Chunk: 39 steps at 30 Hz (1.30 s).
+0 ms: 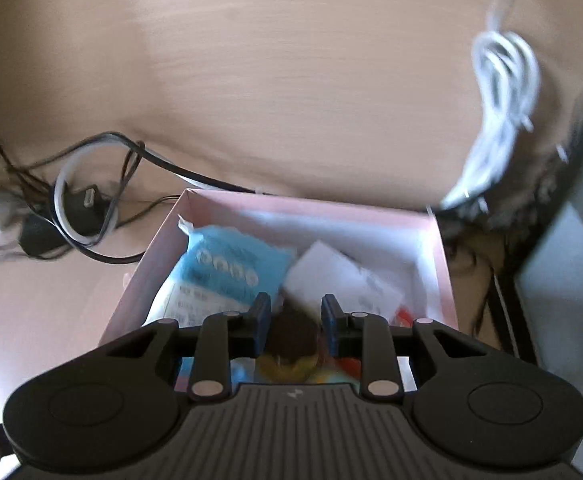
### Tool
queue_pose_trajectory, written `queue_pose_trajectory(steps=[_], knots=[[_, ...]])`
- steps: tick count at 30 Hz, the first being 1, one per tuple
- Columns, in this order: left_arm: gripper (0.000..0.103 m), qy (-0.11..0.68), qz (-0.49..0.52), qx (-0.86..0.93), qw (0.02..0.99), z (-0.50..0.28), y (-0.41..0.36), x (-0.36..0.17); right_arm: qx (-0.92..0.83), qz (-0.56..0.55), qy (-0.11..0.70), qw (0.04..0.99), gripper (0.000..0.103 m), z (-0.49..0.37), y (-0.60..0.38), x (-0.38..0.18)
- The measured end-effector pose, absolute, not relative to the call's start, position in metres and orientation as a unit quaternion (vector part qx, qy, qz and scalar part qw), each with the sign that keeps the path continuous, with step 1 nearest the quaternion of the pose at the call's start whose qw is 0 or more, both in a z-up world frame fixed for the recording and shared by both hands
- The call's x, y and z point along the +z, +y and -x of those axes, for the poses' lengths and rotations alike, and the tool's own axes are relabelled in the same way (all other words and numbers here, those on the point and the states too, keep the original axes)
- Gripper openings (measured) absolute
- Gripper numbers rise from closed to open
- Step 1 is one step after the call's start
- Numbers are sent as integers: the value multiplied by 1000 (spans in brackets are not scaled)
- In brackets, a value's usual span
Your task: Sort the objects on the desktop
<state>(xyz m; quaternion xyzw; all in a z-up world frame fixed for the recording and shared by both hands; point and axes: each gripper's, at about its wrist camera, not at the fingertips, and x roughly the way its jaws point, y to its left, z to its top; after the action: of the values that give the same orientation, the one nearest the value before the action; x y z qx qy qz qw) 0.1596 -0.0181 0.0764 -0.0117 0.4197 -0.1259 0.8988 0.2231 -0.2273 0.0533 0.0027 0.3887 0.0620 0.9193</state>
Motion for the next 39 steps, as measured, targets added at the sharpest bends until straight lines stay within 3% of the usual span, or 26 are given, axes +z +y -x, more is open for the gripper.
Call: queue_pose_trajectory(steps=[1, 6, 13, 20, 23, 25, 27, 34, 39], knots=[[100, 418, 15, -123, 900, -155, -16, 80, 64, -11, 384, 921, 26, -216, -229, 58], [101, 404, 12, -112, 908, -120, -13, 95, 83, -11, 343, 936, 54, -196, -214, 80], [101, 407, -5, -99, 908, -66, -5, 99, 64, 55, 357, 930, 51, -220, -173, 55], [102, 439, 1, -41, 898, -38, 33, 79, 74, 5, 348, 935, 51, -199, -193, 54], [102, 432, -10, -35, 901, -28, 42, 72, 85, -10, 302, 949, 52, -159, -197, 72], [103, 422, -15, -28, 906, -21, 48, 66, 91, -25, 274, 957, 64, -117, -203, 88], [103, 416, -14, -21, 909, -17, 52, 57, 92, -33, 267, 959, 101, -79, -210, 95], [103, 408, 5, -33, 912, -7, 36, 28, 89, -19, 396, 914, 103, 2, -229, 46], [103, 409, -2, -20, 912, -7, 15, 12, 71, -19, 426, 901, 103, 17, -245, 23]])
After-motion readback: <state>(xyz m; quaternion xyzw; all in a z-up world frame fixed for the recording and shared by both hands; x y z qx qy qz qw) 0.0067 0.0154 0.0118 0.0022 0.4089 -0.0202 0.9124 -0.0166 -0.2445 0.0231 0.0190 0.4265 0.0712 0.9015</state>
